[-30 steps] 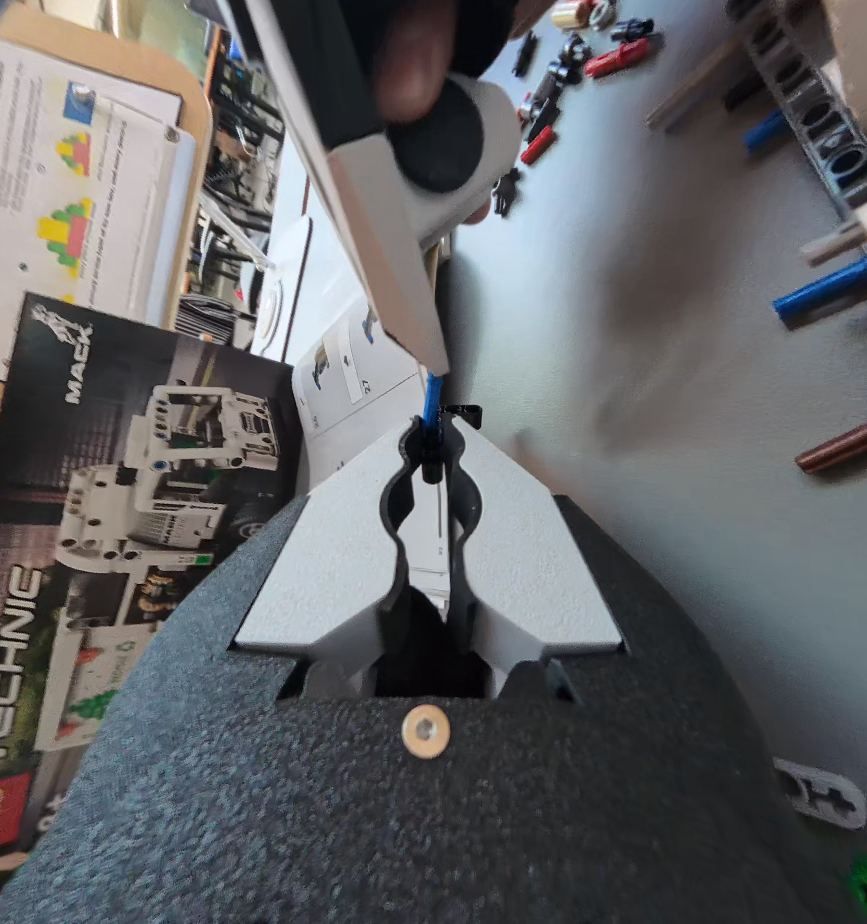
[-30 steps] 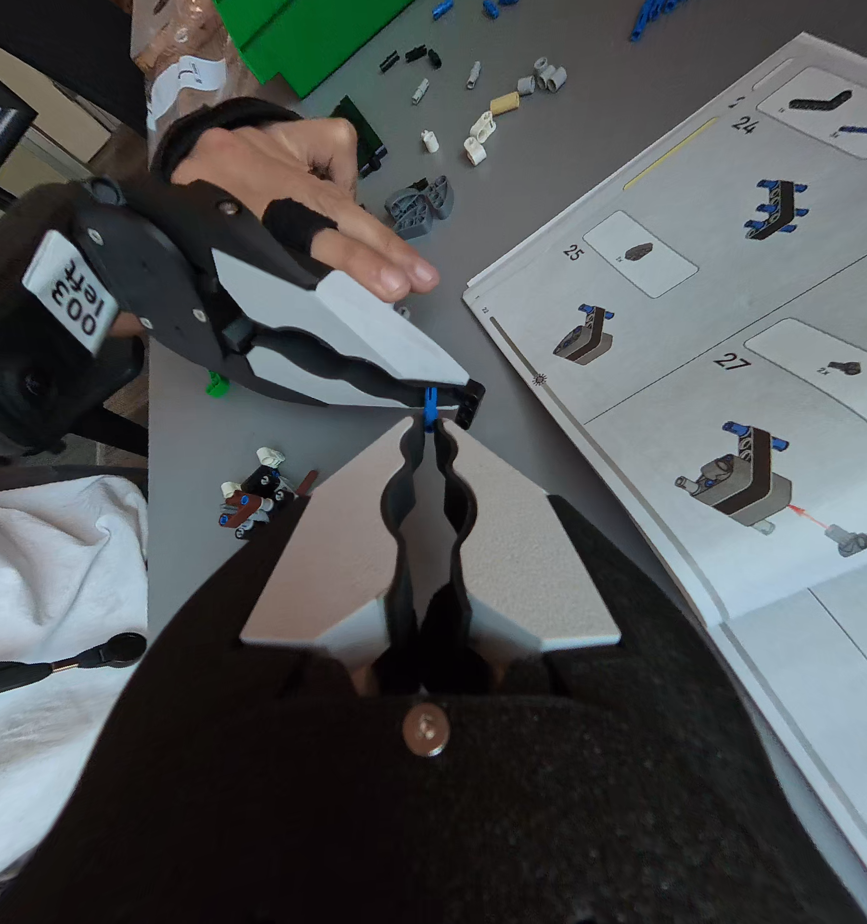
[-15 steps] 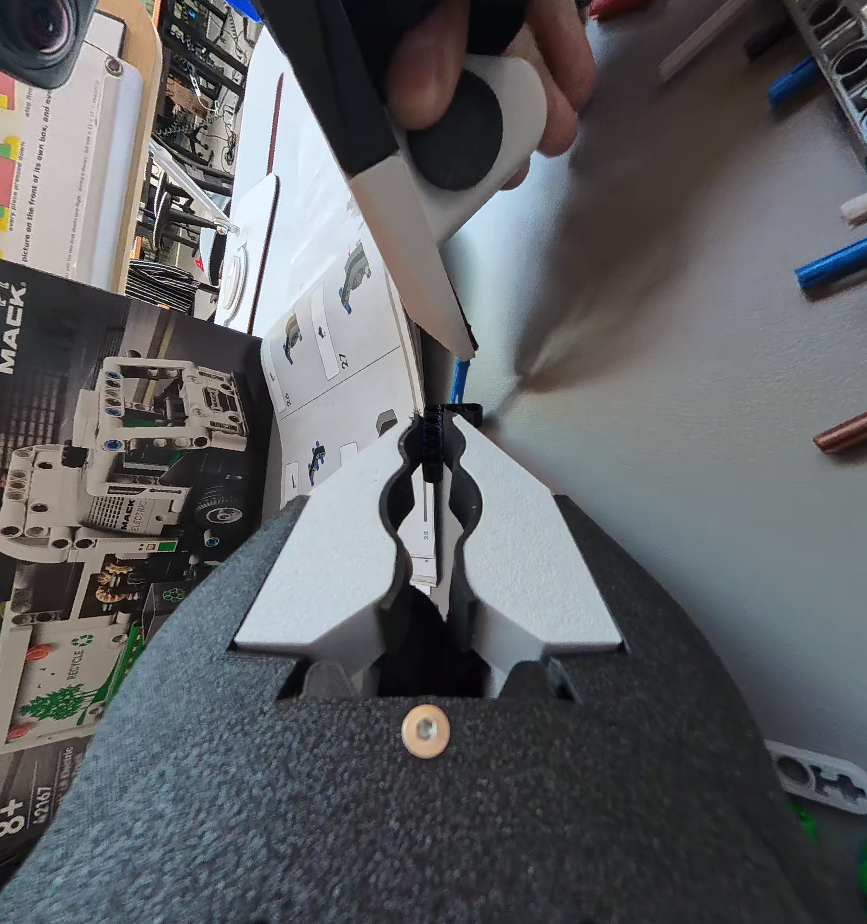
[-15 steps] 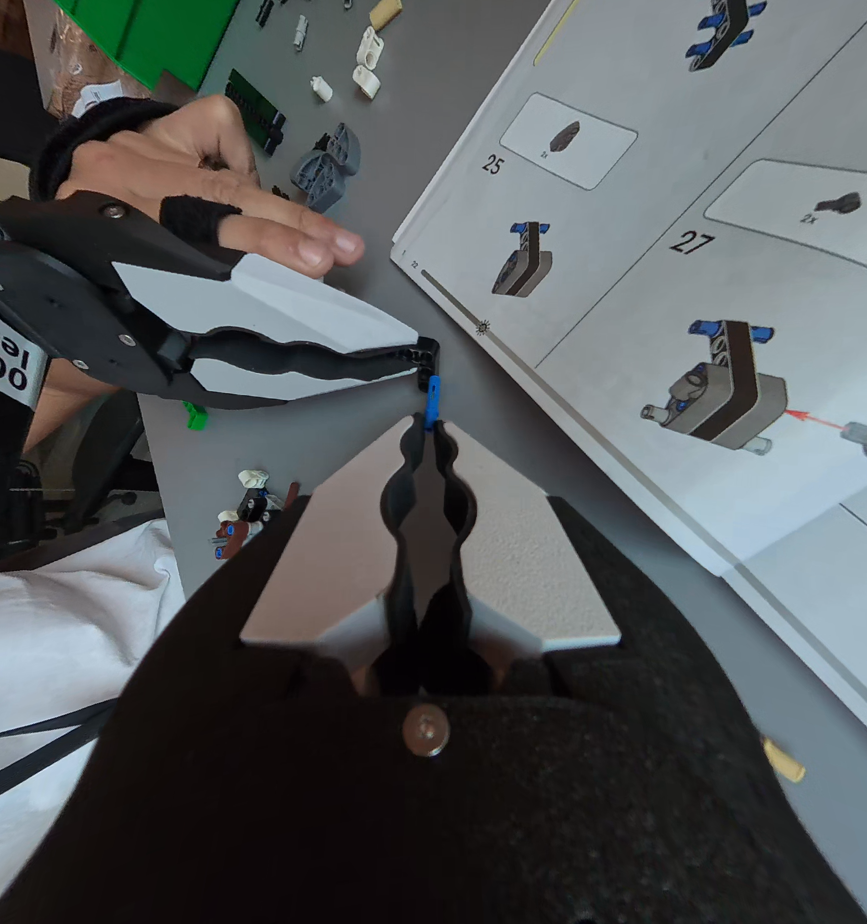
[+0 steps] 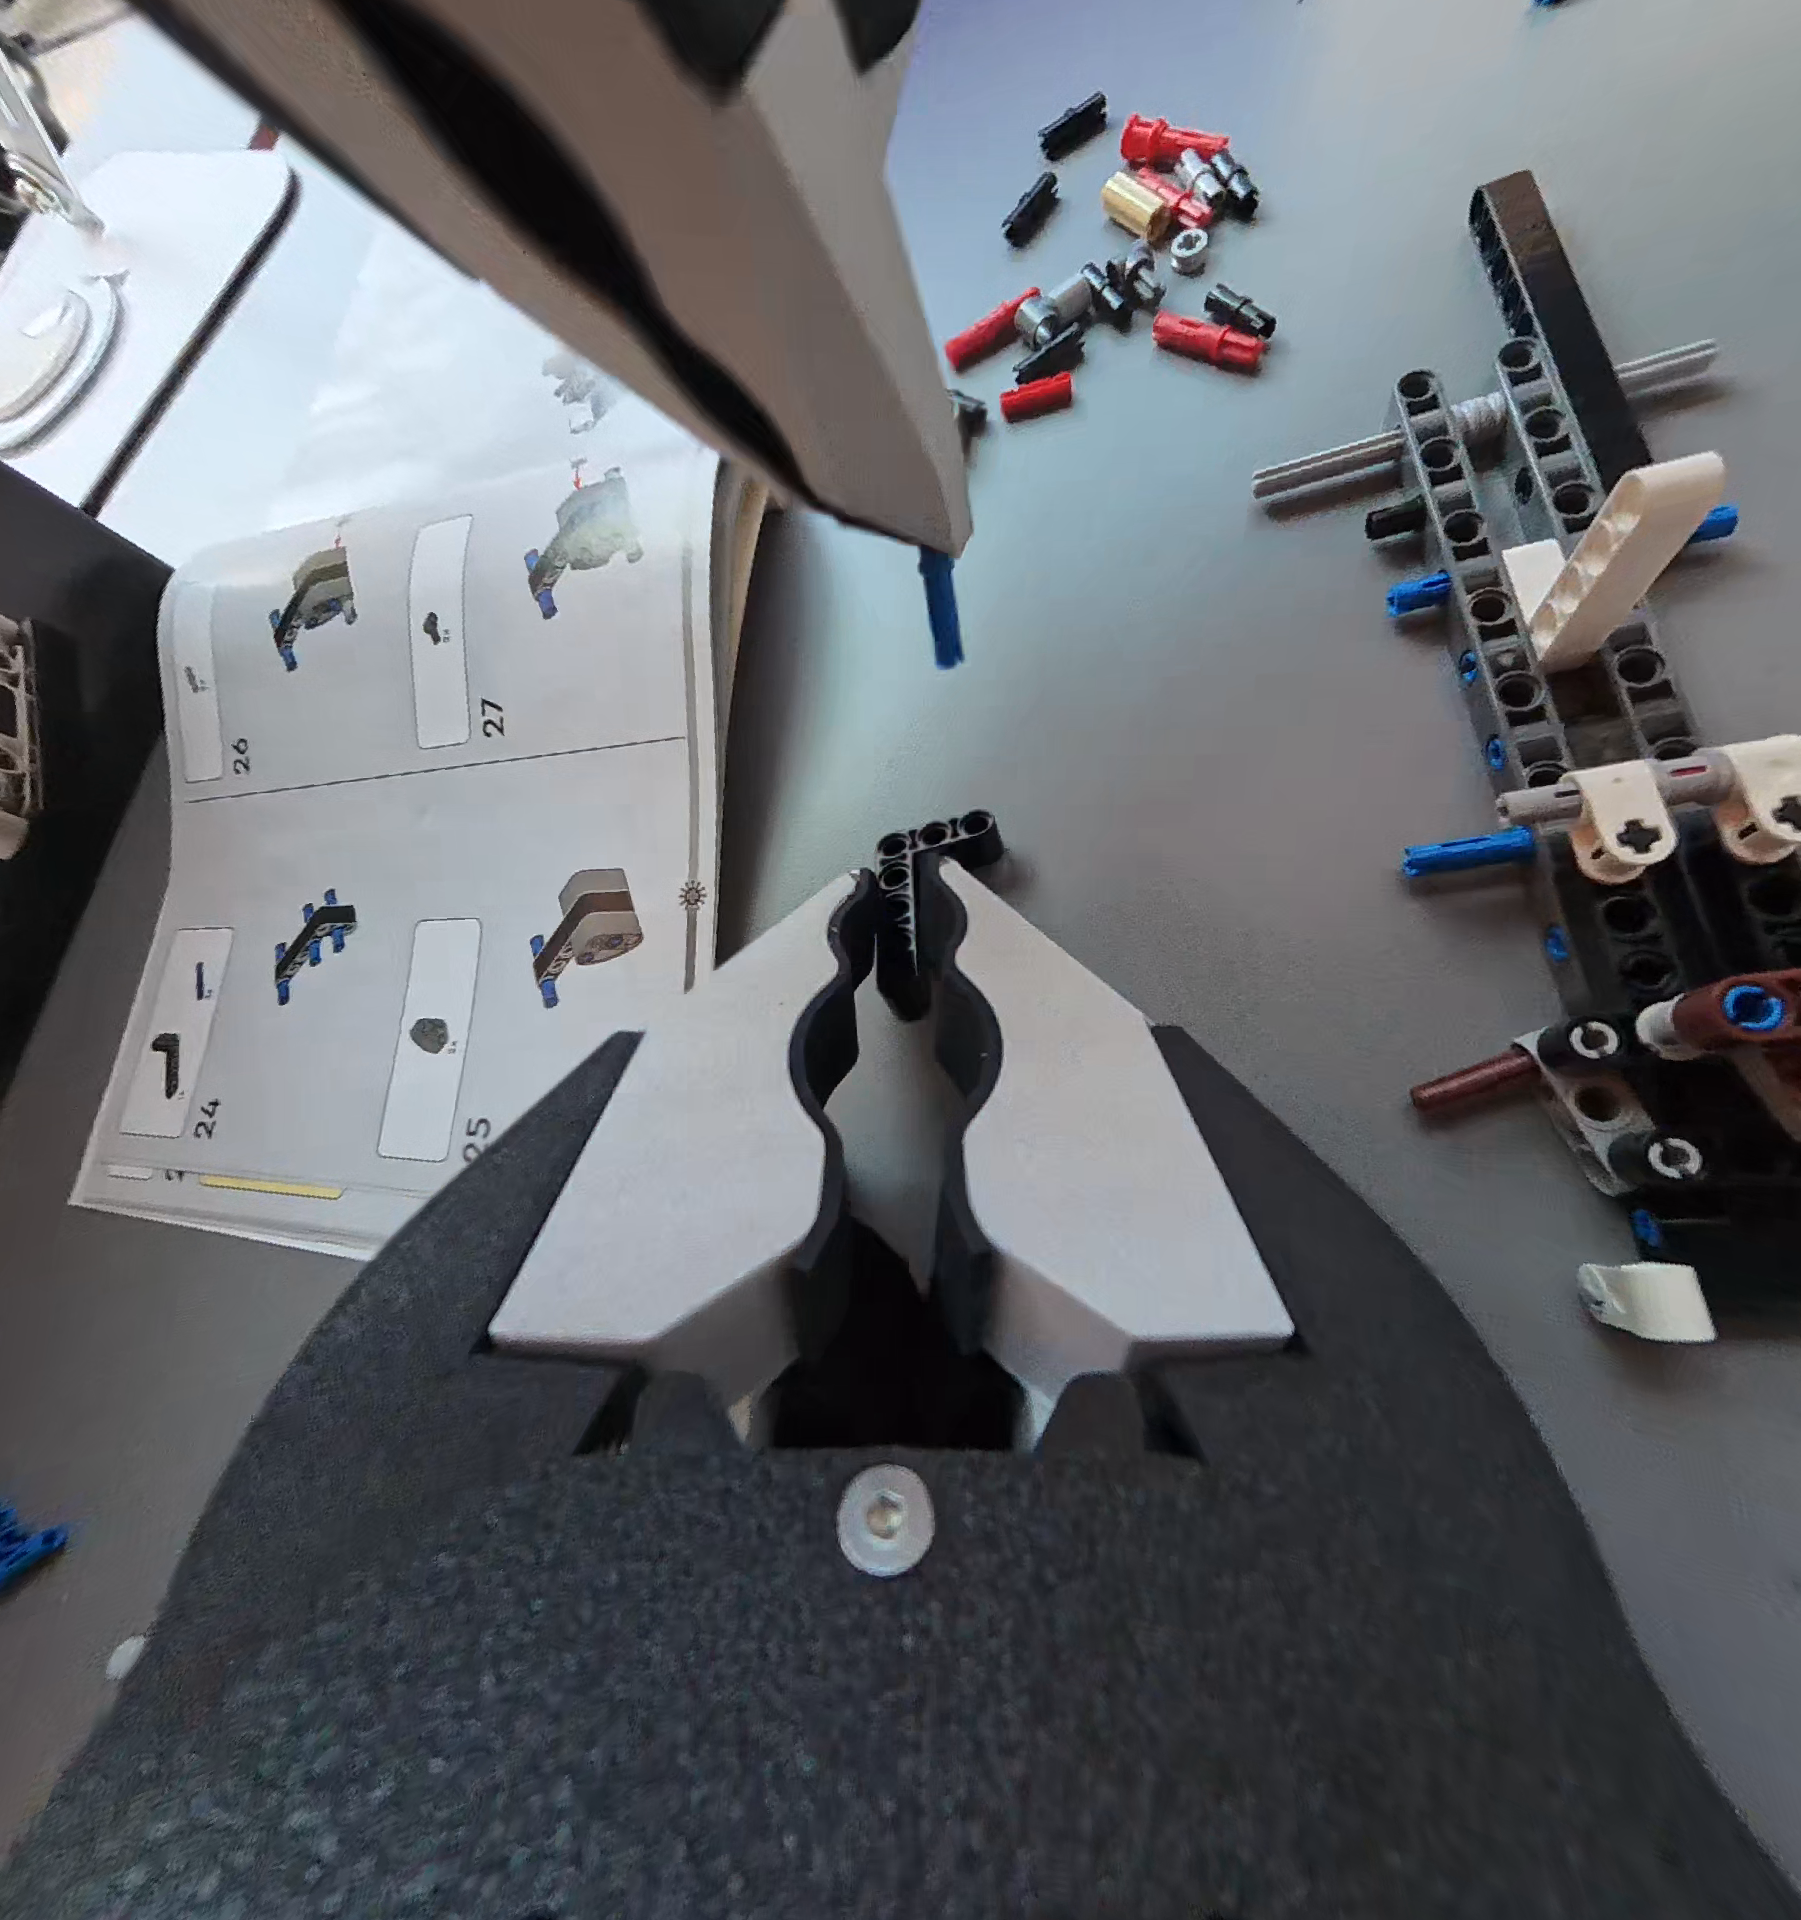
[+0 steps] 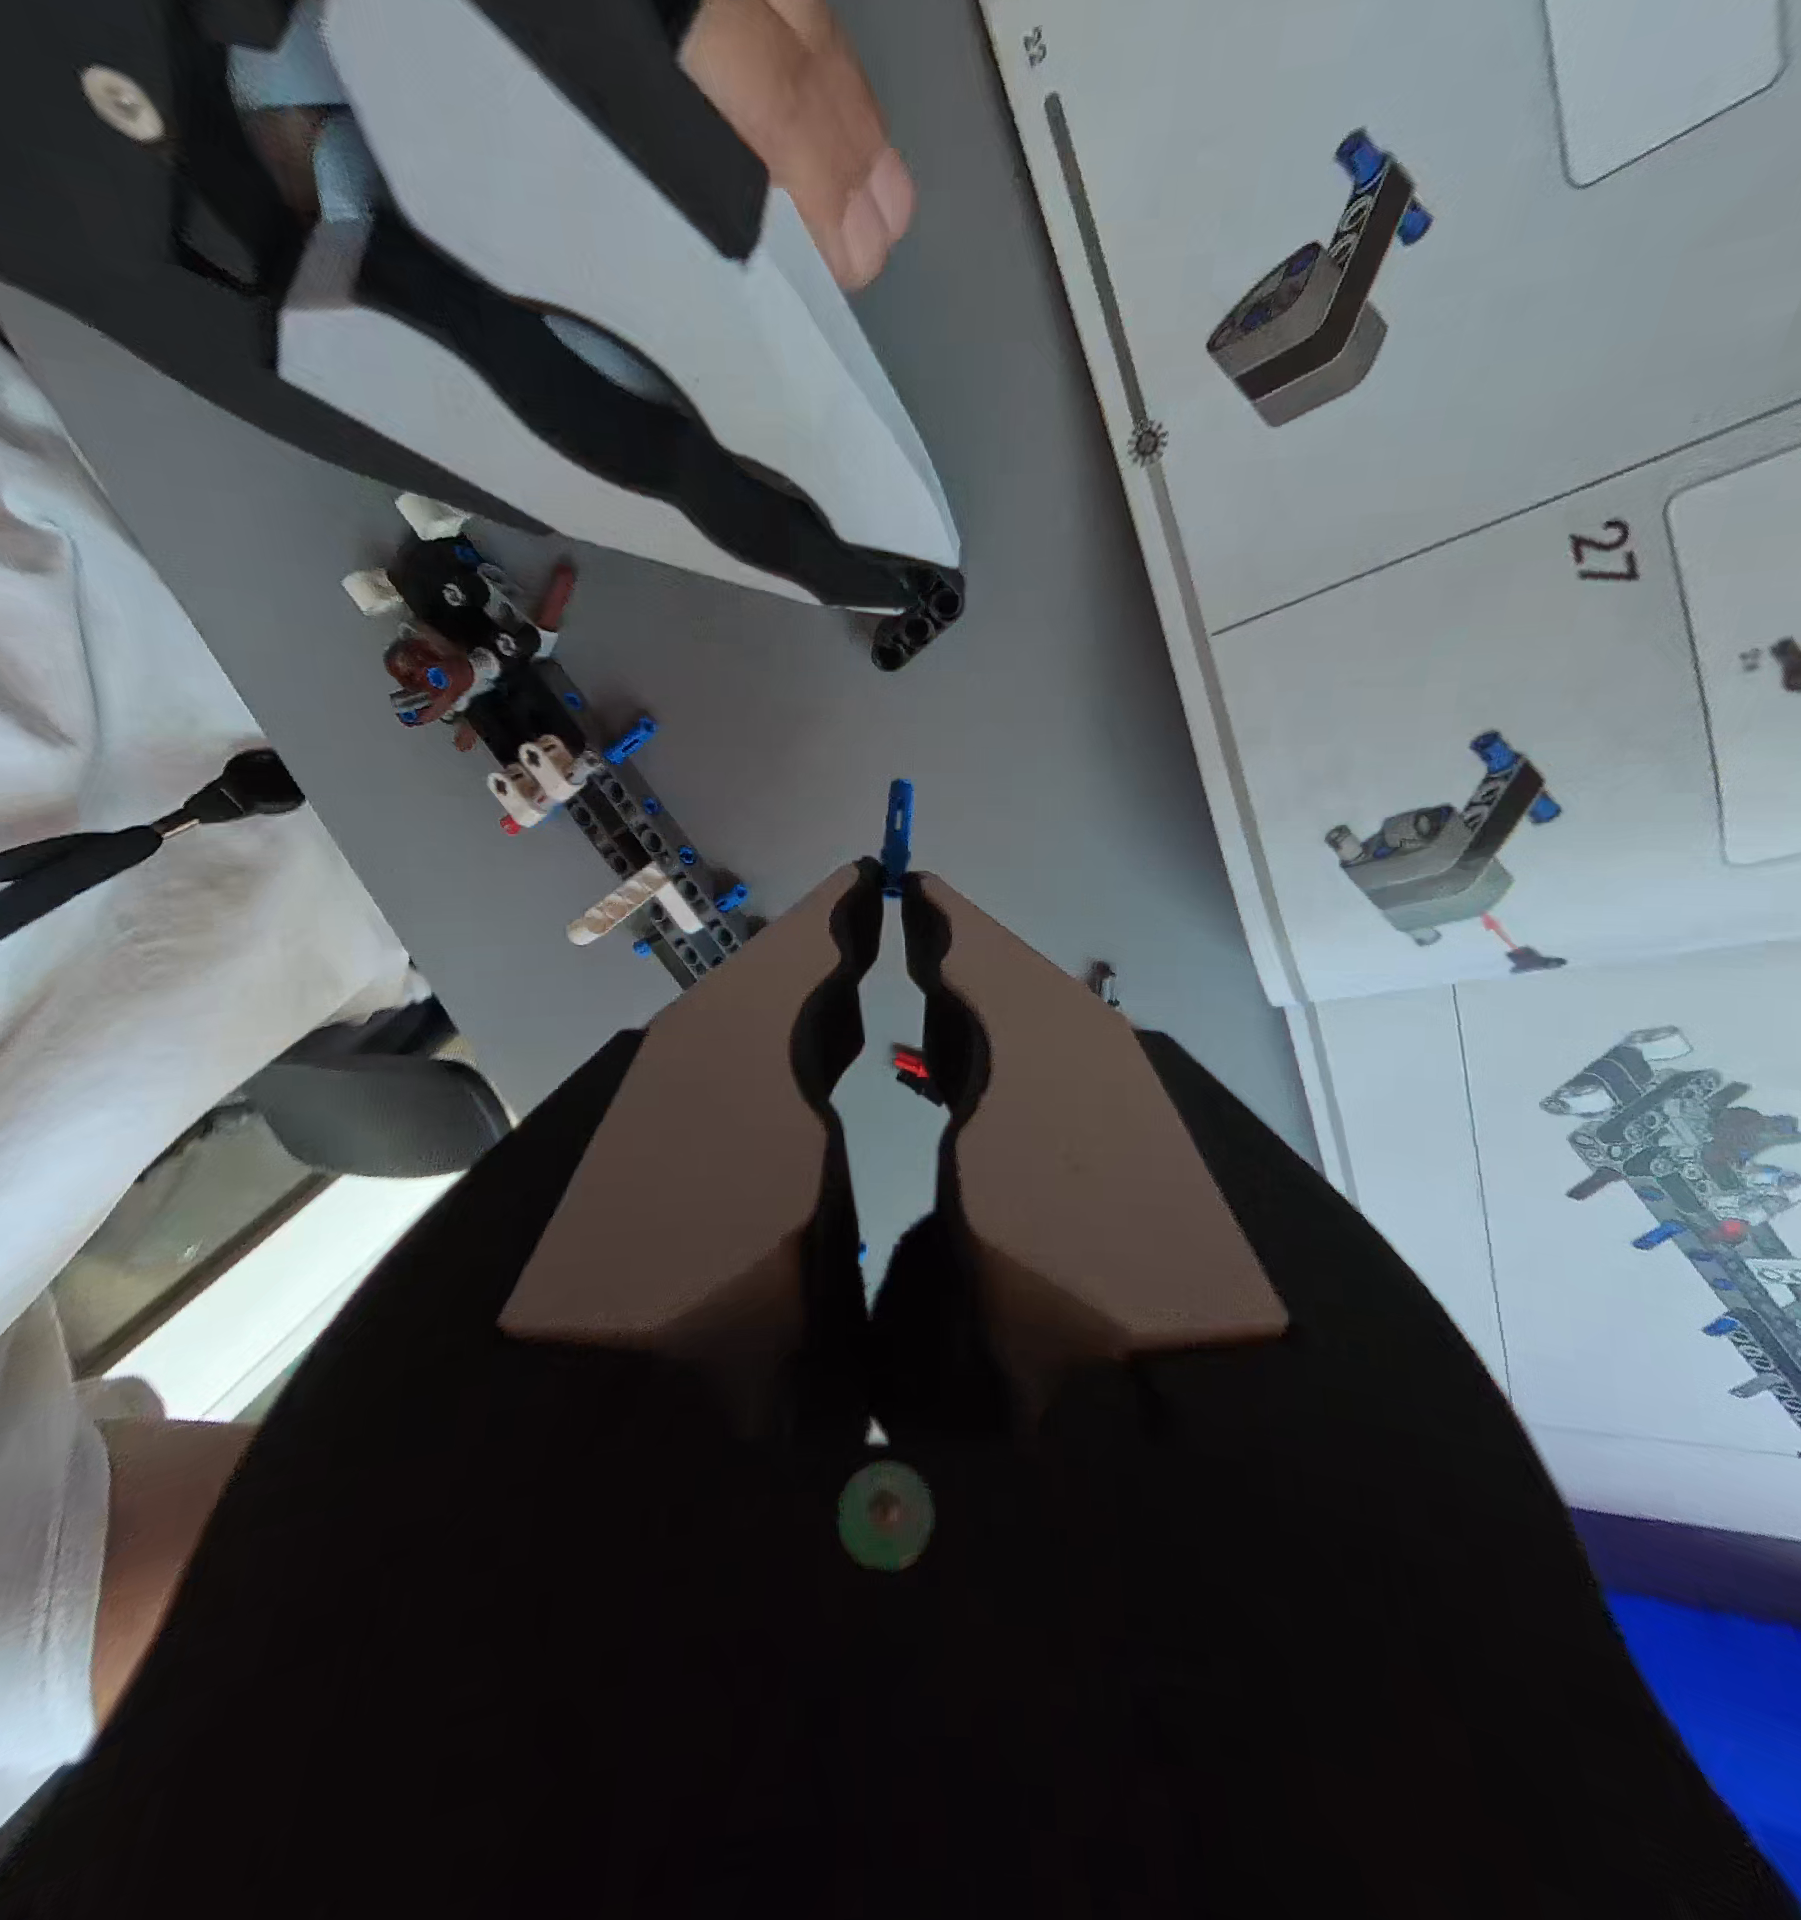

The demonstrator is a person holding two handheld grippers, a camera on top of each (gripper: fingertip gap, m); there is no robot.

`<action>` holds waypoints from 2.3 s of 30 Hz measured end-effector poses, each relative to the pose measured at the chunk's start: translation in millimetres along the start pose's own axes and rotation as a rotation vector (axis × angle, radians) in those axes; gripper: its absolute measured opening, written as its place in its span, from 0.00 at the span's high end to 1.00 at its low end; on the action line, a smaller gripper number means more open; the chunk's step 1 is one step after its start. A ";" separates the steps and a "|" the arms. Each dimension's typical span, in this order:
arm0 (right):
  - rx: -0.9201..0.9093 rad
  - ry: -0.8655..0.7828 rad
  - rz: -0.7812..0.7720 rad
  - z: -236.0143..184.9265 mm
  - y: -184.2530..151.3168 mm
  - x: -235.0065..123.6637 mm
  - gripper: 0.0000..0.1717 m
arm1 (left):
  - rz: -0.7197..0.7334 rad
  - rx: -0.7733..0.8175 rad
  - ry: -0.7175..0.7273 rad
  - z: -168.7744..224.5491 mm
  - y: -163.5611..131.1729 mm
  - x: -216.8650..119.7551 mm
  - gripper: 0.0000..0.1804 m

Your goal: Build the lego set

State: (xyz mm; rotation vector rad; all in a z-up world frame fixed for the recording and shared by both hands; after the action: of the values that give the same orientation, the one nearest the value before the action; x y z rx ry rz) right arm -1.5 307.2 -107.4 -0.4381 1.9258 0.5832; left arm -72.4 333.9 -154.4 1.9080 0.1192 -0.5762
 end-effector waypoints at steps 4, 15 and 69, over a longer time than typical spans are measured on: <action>0.032 -0.011 -0.243 1.8 10.4 20.4 0.99 | -0.024 0.132 0.031 2.1 -3.0 0.9 0.96; 0.040 -0.022 -0.007 -2.1 22.3 2.1 0.99 | 0.029 0.242 0.132 -1.4 16.7 -15.9 0.87; -0.646 0.229 1.448 -73.7 20.5 -47.4 0.92 | 0.754 -0.151 -0.120 7.4 93.8 -66.7 0.99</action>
State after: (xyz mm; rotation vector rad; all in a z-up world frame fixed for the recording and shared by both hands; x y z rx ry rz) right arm -47.9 283.3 -34.0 0.6611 1.9871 2.1611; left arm -101.2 301.2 -47.7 1.6057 -0.5956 -0.1562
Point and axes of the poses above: each gripper's, where its closed fingertips meet, x out along the fingers, y out of its top, z = x × y across the jaws, the point moved 4 cm from there along -x, back along the fingers, and after that the axes turned 13 degrees about z, right-handed, at the moved point
